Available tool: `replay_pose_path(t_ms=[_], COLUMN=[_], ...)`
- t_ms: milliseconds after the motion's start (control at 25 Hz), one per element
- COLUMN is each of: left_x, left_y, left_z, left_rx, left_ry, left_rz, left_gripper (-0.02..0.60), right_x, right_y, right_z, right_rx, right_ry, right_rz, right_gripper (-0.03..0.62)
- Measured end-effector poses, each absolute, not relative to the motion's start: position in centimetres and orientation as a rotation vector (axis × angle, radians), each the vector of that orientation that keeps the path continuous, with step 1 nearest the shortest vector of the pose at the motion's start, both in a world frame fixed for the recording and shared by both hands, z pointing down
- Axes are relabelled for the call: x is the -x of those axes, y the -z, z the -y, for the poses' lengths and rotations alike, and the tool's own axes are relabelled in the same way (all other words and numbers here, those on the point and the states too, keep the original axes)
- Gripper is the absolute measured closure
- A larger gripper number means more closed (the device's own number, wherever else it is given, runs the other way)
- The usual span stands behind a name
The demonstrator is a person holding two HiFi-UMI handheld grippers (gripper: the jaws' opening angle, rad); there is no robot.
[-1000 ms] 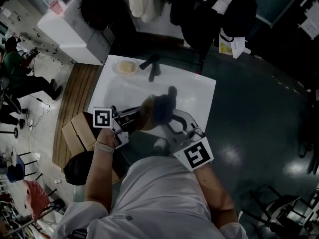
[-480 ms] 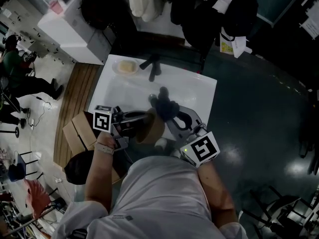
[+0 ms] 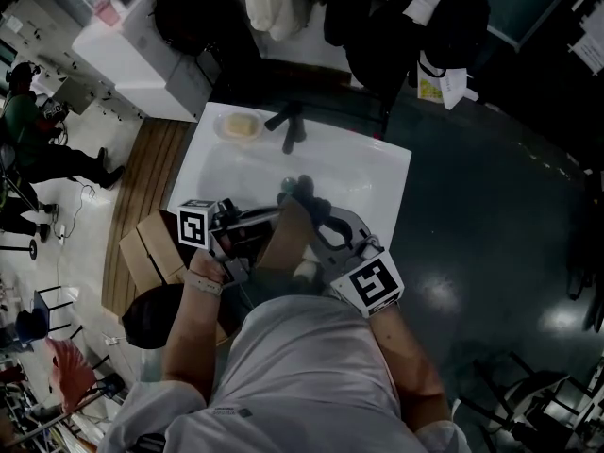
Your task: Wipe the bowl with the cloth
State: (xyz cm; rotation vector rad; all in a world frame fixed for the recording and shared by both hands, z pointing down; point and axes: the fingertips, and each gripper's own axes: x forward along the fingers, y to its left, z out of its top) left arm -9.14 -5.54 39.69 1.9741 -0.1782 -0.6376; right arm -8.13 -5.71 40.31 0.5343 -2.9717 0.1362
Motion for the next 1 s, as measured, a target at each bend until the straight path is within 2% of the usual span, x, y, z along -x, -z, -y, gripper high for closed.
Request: replay_pose_path(t_ms=[440,1000], left_x=[12.1,14.2], left_y=[-40.6,-42.5], left_z=[8.6,10.2], left_rx=[-1.835,-1.757], left_ry=[0.792,0.817], left_rz=[0.376,0.532], left_gripper=[0.558,0.558], right_x=[9.3,9.2], right_y=[-41.0,-38.3], right_z=[3.8,3.1], right_rx=[-0.413,-0.428], right_ry=[-0.019,0.052], right_rz=[2.924,3.009], right_gripper=[0.548,0.548])
